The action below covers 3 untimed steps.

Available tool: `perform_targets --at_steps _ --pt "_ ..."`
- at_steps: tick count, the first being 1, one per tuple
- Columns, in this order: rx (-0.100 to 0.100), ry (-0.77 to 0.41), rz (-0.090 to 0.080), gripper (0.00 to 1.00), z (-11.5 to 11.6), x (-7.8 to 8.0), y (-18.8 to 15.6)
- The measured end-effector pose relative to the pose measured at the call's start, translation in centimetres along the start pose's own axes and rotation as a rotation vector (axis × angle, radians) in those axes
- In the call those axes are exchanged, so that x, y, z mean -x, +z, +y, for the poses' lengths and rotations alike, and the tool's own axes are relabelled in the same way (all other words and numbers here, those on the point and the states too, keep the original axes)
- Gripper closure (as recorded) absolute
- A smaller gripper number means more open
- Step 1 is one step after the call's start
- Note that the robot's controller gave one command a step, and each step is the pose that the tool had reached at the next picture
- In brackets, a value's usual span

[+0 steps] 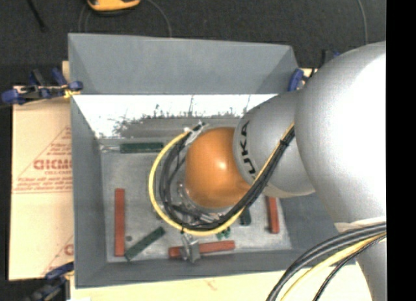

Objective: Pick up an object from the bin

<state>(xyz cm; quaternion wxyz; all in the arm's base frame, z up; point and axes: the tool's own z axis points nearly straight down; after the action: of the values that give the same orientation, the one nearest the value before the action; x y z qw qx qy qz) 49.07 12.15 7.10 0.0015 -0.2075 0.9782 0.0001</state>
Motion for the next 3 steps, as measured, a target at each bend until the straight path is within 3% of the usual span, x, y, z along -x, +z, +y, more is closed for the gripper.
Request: perform_targets --at_steps 1,2,3 --pt "0.002 -0.386 -0.002 1.00 8.6 3.0 0.0" --pt "0.002 -0.386 -0.002 1.00 8.6 3.0 0.0" --pt "0.001 -0.390 0.004 1.00 8.8 4.4 -5.0"
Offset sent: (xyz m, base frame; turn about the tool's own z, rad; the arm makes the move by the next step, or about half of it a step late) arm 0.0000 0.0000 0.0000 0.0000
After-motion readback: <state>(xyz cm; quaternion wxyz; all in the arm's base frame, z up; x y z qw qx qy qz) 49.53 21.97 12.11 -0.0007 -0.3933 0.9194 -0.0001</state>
